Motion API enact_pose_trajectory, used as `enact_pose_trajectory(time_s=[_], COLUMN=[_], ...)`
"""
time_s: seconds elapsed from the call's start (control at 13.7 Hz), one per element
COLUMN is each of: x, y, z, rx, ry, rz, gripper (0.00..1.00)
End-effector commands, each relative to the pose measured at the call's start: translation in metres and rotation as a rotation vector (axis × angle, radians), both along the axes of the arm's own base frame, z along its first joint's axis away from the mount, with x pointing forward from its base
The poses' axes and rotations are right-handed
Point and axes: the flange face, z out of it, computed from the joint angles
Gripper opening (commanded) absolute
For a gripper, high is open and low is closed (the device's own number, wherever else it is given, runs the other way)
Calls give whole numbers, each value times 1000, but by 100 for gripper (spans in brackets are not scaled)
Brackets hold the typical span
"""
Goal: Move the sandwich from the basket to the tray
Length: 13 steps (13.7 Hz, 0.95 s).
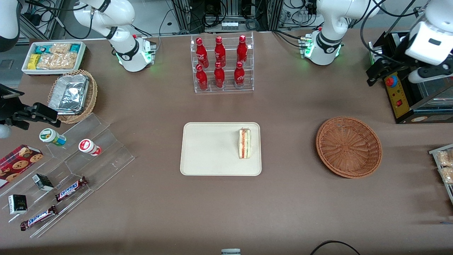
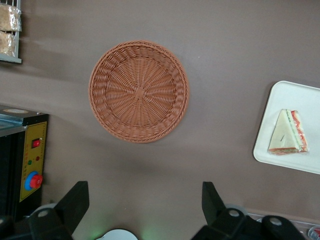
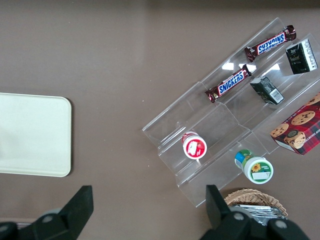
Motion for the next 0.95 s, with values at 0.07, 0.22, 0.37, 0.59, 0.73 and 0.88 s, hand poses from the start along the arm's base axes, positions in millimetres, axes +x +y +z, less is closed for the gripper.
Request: enact_pose_trajectory(time_s=[0.07, 0.22, 0.37, 0.59, 0.73, 0.88], x=[-4, 4, 9, 23, 26, 25], y=[3, -2, 14, 11, 9, 7], z=[11, 13, 17, 14, 10, 11], rx=[-26, -24, -19, -45, -33, -34], ry=[-17, -23, -24, -12, 26, 25], rz=[-9, -4, 23, -5, -47, -54], gripper=[100, 100, 100, 100, 100, 100])
